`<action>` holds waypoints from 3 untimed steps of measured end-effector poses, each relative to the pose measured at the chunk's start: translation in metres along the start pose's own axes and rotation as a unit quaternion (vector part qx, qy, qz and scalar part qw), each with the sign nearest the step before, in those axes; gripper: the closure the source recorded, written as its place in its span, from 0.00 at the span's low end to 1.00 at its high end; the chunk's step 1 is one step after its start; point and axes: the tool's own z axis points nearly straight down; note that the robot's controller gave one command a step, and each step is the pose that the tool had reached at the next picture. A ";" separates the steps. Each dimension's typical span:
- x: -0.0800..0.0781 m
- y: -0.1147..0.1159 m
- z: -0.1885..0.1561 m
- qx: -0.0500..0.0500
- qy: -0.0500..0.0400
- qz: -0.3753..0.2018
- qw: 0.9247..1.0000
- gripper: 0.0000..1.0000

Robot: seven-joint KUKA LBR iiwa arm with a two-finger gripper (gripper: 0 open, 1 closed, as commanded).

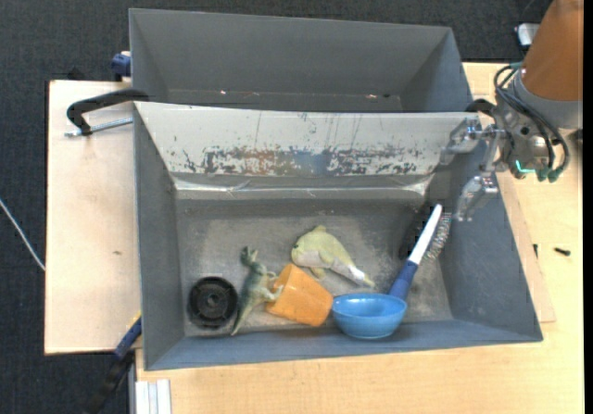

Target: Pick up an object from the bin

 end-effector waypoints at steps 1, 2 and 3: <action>-0.009 0.044 0.164 -0.001 -0.002 -0.052 0.999 0.00; 0.020 0.126 0.163 0.000 -0.007 0.019 1.000 0.00; 0.022 0.174 0.163 0.000 -0.007 0.018 1.000 0.00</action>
Offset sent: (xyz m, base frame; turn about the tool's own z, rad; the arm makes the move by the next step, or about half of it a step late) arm 0.0082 0.0416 -0.1613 -0.1035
